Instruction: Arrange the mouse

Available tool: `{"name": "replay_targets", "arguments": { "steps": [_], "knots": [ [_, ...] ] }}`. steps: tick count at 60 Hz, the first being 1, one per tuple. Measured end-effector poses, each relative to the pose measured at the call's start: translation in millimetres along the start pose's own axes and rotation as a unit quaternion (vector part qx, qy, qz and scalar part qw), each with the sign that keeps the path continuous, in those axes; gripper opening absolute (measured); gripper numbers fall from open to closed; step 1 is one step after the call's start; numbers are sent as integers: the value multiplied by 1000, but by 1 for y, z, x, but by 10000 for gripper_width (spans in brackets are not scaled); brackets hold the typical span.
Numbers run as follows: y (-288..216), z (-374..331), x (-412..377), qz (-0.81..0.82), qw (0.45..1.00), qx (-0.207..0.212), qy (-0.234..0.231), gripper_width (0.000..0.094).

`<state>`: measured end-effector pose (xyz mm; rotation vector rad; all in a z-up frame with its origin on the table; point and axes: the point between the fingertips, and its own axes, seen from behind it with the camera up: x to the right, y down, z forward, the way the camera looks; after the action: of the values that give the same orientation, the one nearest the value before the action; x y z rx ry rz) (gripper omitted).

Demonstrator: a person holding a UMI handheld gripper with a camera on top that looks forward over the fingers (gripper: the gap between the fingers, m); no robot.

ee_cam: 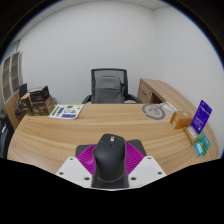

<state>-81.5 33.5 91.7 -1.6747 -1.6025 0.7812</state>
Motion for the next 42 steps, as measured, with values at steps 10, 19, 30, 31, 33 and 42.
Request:
{"name": "replay_targets", "arguments": {
  "steps": [10, 19, 30, 31, 33, 42],
  "knots": [
    [49, 26, 8, -2, 1000, -30, -7, 352],
    [70, 37, 11, -11, 999, -38, -7, 362],
    [91, 43, 15, 9, 998, -62, -3, 550],
    [91, 43, 15, 14, 998, -62, -5, 558],
    [89, 42, 17, 21, 998, -58, -7, 590],
    [88, 35, 23, 15, 998, -59, 2, 855]
  ]
}}
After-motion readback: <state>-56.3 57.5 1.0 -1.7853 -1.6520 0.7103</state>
